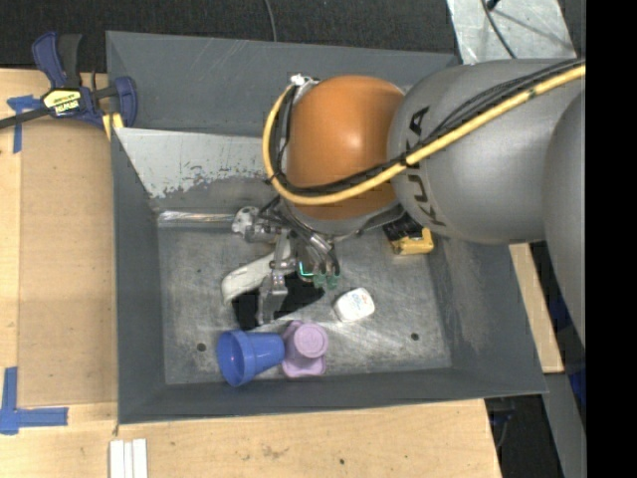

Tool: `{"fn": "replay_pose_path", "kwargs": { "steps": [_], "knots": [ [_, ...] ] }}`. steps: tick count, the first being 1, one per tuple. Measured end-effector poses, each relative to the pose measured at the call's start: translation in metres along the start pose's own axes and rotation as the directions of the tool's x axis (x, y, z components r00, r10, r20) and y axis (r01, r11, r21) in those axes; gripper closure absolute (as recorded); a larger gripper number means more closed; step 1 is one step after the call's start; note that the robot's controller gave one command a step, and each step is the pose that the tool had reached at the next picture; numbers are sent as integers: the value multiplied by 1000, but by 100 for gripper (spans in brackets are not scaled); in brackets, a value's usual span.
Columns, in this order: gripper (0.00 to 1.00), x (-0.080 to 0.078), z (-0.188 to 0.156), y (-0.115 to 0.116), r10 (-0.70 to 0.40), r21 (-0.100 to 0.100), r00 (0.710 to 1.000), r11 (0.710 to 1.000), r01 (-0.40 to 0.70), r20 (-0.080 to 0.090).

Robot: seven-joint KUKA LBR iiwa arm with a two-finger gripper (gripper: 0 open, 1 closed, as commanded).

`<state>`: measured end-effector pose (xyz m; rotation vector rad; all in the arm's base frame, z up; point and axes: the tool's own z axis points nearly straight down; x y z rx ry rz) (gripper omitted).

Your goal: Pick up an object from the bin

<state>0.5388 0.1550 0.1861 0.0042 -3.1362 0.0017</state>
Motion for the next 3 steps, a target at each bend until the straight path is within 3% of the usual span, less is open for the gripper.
{"fn": "replay_pose_path", "kwargs": {
  "steps": [1,2,3],
  "knots": [
    [0,-2,-4,0,2,-2,1000,1000,-2,8],
    [100,-24,93,-36,-148,-15,988,989,149,47],
    [100,-24,93,-36,-148,-15,988,989,149,47]
  ]
}}
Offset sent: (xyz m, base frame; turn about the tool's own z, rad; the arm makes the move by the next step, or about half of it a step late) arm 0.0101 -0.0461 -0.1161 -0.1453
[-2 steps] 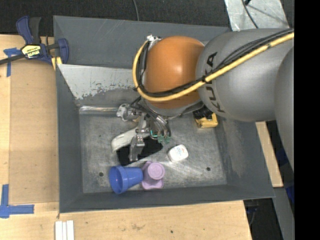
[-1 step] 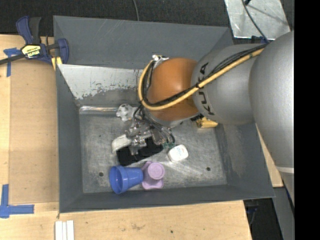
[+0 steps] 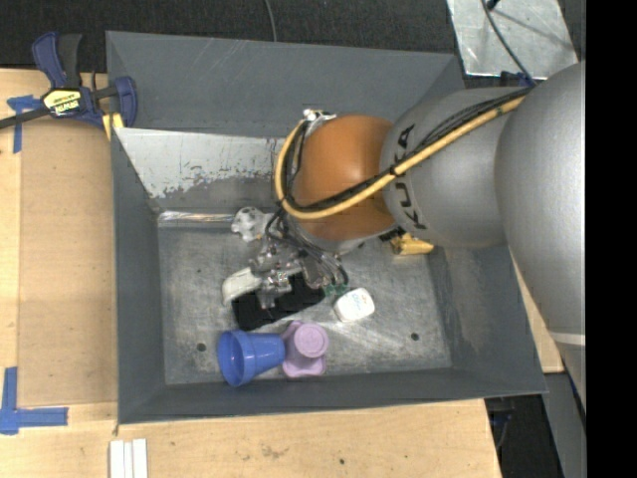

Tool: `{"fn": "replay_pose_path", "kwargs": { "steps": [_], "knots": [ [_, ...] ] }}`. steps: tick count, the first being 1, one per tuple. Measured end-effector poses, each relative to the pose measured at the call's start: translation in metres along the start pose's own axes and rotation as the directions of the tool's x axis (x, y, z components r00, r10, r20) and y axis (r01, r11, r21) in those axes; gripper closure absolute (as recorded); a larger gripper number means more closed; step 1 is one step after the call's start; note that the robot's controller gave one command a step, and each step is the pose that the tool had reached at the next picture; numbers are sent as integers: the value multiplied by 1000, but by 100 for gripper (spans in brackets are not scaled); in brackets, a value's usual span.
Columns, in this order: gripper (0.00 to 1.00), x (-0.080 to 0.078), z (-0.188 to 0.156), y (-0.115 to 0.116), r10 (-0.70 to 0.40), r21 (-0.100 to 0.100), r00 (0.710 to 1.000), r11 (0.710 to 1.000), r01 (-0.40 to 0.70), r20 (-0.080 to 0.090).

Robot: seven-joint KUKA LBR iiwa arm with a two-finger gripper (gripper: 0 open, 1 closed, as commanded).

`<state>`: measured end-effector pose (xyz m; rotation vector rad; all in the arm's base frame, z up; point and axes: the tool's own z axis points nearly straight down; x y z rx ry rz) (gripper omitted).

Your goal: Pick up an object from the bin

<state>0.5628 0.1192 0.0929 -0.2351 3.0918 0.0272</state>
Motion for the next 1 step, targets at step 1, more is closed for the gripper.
{"fn": "replay_pose_path", "kwargs": {
  "steps": [1],
  "knots": [
    [100,3,-3,1,1,4,1000,1000,-1,-2]
  ]
}}
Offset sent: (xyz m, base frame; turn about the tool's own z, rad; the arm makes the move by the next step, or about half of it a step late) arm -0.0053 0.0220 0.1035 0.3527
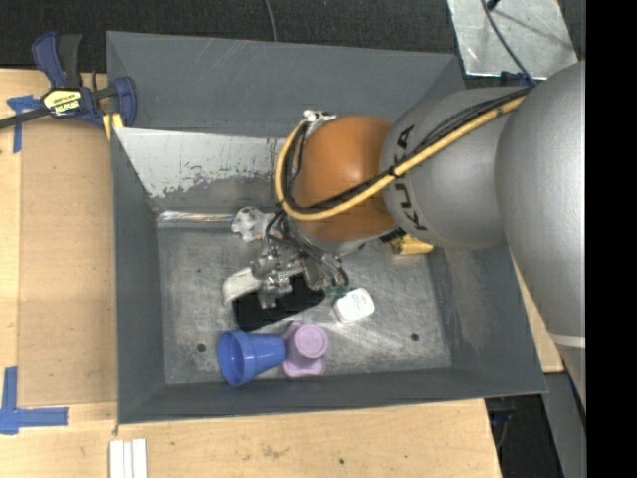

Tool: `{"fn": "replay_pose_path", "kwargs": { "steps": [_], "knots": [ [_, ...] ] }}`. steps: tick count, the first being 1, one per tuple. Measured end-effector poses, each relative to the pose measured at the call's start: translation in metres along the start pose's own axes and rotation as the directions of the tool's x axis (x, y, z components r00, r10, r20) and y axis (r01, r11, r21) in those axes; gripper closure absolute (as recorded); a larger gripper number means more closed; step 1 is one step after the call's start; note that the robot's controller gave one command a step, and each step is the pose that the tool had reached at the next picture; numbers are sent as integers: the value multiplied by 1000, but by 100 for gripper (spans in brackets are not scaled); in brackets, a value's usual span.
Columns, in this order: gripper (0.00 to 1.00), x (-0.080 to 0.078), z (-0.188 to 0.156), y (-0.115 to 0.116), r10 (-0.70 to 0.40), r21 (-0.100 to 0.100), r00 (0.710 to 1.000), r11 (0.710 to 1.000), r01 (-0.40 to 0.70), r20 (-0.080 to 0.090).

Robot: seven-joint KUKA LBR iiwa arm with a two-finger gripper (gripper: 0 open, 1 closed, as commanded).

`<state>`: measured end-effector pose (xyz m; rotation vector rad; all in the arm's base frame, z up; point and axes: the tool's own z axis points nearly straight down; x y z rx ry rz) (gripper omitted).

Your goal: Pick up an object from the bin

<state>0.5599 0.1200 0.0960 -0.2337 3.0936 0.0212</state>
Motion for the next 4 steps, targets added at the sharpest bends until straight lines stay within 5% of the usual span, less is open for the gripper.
{"fn": "replay_pose_path", "kwargs": {
  "steps": [1,2,3,4],
  "knots": [
    [100,0,0,0,1,0,1000,1000,-1,0],
    [100,-3,-29,6,-96,7,995,995,96,-33],
    [0,15,-68,7,313,22,949,950,-313,-34],
    [0,17,-70,7,315,22,949,949,-314,-34]
  ]
}}
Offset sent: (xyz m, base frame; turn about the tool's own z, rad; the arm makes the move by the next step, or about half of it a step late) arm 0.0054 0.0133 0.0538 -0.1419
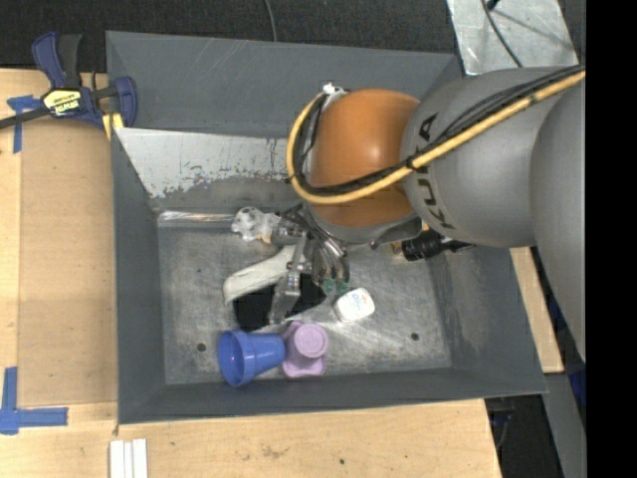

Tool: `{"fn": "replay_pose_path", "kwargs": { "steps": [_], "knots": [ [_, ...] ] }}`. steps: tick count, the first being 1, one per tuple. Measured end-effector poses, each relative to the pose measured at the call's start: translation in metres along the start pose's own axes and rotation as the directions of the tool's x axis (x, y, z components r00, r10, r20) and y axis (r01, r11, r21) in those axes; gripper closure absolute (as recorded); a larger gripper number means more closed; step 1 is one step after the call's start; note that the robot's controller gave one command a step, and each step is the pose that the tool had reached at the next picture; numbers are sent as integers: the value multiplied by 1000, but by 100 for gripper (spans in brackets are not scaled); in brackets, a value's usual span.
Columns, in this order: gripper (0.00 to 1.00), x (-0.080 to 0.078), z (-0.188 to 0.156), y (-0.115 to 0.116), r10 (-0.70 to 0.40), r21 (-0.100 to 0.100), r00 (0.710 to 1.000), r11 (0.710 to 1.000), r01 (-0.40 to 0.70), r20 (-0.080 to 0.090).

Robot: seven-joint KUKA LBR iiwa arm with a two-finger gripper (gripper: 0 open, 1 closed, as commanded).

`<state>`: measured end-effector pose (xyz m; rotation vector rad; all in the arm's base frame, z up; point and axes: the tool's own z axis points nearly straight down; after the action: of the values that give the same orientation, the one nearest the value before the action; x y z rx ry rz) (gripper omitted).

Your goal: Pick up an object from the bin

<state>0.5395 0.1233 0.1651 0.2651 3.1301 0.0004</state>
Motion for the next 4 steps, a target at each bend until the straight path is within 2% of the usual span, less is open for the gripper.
{"fn": "replay_pose_path", "kwargs": {
  "steps": [1,2,3,4],
  "knots": [
    [0,-17,41,-5,49,-5,999,999,-48,9],
    [100,-9,90,-32,-25,-7,1000,1000,25,16],
    [100,-9,90,-32,-25,-7,1000,1000,25,16],
    [100,-3,46,-40,-27,2,1000,1000,27,-6]
  ]
}}
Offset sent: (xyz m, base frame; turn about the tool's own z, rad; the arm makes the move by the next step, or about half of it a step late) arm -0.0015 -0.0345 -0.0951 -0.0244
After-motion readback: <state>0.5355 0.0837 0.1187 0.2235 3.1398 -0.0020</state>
